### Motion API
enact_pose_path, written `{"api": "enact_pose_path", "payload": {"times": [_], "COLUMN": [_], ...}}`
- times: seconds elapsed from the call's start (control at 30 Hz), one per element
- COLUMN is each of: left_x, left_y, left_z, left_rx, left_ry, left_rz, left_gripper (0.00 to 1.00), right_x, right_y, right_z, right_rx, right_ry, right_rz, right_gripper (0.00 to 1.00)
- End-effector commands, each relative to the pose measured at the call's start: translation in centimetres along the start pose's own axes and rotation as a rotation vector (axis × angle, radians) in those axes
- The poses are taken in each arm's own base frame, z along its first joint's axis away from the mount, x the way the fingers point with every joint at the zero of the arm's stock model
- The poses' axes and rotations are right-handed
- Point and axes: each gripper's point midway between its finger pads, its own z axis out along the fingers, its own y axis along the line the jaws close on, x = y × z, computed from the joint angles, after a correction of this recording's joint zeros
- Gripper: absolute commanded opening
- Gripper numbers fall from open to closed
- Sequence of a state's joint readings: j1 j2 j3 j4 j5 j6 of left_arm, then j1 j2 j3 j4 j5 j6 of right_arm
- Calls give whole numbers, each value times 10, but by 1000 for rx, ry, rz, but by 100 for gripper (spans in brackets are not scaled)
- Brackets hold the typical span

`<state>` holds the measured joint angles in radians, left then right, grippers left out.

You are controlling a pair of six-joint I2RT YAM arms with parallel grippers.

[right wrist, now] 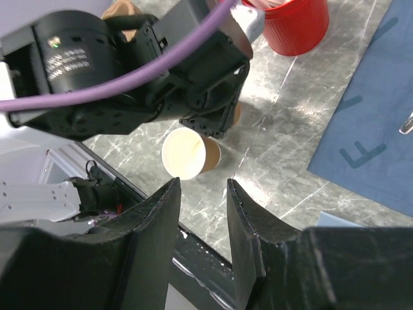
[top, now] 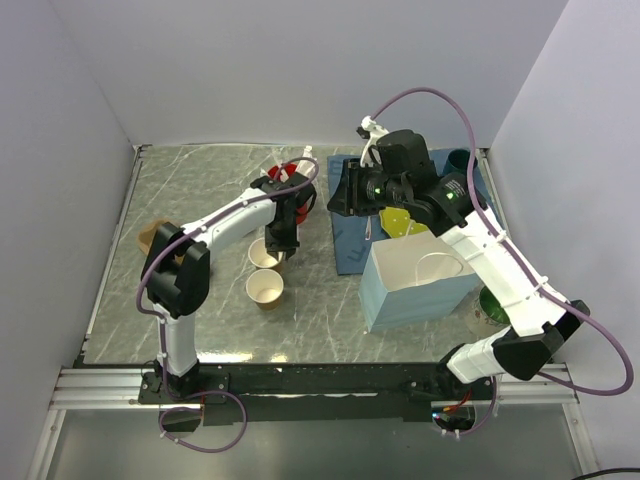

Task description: Pack the takeout coffee

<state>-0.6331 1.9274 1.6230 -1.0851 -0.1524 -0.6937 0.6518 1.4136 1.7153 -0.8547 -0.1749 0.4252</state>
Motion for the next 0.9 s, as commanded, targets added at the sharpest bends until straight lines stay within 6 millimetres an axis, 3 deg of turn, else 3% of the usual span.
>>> {"api": "enact_pose_path", "payload": {"times": [0.0, 0.03, 0.1, 0.17, 0.2, 0.23, 0.37, 0.47, 0.5, 0.57, 0.6, 0.67, 0.8, 0.87], "left_x": [-10, -14, -28, -29, -45, -47, -44, -40, -37, -37, -32, -27, 2, 19], "left_y": [-6, -3, 10, 26, 34, 41, 74, 117, 145, 177, 203, 225, 289, 308], "left_z": [-12, -16, -33, -47, -60, -66, -88, -97, -100, -105, -111, -116, -129, -127], "left_rx": [39, 24, -44, -121, -160, -186, -221, -191, -217, -273, -299, -301, -359, -422], "left_ry": [-68, -85, -140, -144, -201, -208, -221, -196, -200, -237, -257, -265, -309, -311], "left_rz": [-25, -30, -41, -40, -73, -91, -220, -423, -532, -636, -735, -842, -1138, -1188], "left_gripper": [19, 9, 2, 1, 1, 1, 1, 1, 1, 1, 1, 1, 1, 1], "right_x": [-17, -16, -17, -16, -18, -17, -22, -20, -21, -16, -15, -10, -5, -4], "right_y": [2, 3, 5, 5, 6, 7, 11, 12, 13, 14, 13, 12, 9, 10], "right_z": [-6, -5, -4, -2, -2, -1, 0, 3, 3, 5, 6, 8, 8, 6], "right_rx": [3, 2, -5, -7, -10, -11, -25, -31, -34, -42, -40, -38, -30, -37], "right_ry": [-49, -48, -45, -35, -37, -30, -26, -11, -11, 8, 12, 28, 41, 43], "right_rz": [-1, 2, 6, 7, 12, 13, 7, 2, 3, 3, 2, 0, -2, 1], "right_gripper": [42, 42, 42, 42, 42, 42, 42, 42, 42, 42, 42, 42, 42, 43]}}
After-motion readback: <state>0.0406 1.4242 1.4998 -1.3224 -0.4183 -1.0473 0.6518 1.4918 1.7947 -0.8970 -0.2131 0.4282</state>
